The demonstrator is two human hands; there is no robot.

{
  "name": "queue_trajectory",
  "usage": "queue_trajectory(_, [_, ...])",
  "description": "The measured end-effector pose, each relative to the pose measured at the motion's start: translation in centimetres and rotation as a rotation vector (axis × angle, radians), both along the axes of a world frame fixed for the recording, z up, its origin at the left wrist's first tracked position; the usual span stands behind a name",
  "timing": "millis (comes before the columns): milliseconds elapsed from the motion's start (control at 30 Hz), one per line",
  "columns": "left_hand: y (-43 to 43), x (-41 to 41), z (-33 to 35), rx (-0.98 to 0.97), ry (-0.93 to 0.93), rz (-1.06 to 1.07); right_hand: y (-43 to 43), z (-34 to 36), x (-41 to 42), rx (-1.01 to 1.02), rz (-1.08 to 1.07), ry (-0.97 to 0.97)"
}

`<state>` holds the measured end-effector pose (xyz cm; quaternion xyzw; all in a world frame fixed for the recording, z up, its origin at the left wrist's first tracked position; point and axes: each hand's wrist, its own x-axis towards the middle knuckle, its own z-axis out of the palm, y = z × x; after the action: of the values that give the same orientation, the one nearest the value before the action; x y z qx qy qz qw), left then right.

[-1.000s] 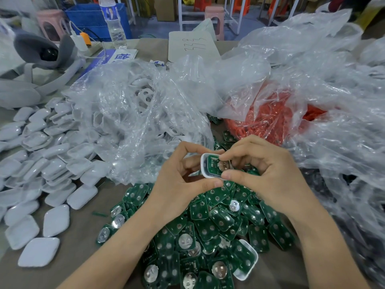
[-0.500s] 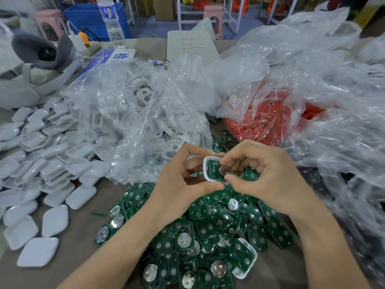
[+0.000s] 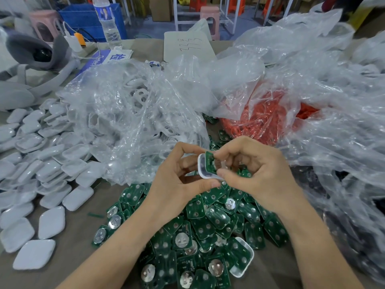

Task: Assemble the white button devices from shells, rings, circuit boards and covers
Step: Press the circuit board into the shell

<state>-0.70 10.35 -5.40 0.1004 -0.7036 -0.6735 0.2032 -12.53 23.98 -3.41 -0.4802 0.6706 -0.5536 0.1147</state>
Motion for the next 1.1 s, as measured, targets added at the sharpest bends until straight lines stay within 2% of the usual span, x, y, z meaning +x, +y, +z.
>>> queue_trajectory(600, [-0.03, 0.01, -0.1, -0.028, -0.002, -0.015, 0.31, 0.1, -0.55, 0.114, 0.024, 0.052])
queue_trajectory(1100, [-0.23, 0.03, -0.12, -0.008, 0.014, -0.015, 0.2, 0.02, -0.34, 0.083, -0.019, 0.066])
